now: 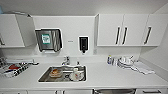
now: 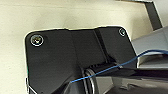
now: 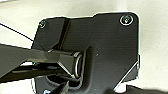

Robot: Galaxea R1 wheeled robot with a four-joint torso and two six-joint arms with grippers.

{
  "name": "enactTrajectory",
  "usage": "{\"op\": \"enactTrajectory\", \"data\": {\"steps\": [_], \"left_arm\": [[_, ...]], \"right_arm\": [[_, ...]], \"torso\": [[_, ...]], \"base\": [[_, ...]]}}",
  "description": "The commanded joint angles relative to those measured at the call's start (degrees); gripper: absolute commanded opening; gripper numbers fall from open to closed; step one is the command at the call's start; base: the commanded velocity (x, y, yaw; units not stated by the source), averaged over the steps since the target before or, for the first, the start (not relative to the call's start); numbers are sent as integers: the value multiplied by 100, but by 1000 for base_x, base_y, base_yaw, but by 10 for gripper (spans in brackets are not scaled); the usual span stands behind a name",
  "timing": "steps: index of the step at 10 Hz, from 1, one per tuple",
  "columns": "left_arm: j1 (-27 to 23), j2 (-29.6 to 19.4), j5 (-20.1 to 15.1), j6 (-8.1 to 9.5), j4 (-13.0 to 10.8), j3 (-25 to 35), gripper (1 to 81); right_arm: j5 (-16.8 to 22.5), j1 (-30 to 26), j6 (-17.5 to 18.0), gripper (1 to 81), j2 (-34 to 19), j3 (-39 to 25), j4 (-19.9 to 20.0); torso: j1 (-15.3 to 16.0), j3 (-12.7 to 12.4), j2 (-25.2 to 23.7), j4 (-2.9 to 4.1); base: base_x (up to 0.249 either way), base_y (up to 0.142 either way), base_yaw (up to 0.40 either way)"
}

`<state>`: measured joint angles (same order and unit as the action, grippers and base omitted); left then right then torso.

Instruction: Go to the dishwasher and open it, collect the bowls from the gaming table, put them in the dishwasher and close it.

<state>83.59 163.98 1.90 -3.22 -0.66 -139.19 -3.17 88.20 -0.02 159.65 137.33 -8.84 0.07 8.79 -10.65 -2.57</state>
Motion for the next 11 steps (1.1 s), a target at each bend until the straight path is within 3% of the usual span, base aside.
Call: {"op": "enactTrajectory", "data": {"steps": [1,4,11], "left_arm": [[-365,-57,-252,-21,-4,41,811],[-365,-31,-252,-12,4,-29,811],[-391,110,-234,41,31,-372,811]], "right_arm": [[264,-289,-24,811,-80,-32,-47],[247,-281,-24,811,-80,-32,-39],[317,-245,38,811,202,373,5]], "torso": [[0,0,0,0],[0,0,0,0],[-2,0,0,0]], "base": [[0,0,0],[0,-47,0],[0,0,0]]}}
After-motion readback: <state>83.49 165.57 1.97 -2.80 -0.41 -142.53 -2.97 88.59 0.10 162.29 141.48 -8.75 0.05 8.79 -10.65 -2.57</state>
